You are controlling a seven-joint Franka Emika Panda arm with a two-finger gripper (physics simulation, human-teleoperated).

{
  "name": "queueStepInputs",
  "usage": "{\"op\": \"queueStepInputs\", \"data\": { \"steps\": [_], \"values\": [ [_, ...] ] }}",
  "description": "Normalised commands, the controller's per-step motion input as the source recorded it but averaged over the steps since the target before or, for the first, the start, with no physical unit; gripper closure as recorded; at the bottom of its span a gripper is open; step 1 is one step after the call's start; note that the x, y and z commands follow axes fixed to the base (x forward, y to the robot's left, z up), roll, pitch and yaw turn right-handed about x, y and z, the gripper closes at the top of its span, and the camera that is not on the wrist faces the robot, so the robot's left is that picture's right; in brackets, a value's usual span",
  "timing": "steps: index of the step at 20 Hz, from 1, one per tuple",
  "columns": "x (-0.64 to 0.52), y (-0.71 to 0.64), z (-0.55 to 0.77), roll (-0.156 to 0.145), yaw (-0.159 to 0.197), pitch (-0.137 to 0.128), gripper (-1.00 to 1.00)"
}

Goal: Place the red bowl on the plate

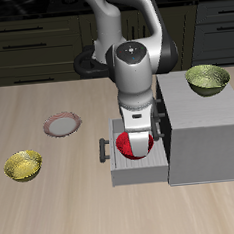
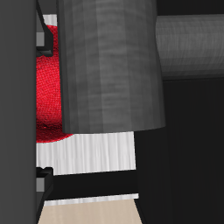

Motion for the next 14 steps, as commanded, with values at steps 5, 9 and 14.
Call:
{"op": "queueStepInputs", "data": {
  "steps": [5,9,14],
  "values": [
    [-0.03,-0.02,-0.18,0.005,-0.027,0.044,-1.0],
    [0.02,0.01,-0.25,0.003,0.017,0.028,-1.0],
    [-0.06,-0.13,-0.23,-0.004,-0.005,0.029,-1.0]
  ]
}}
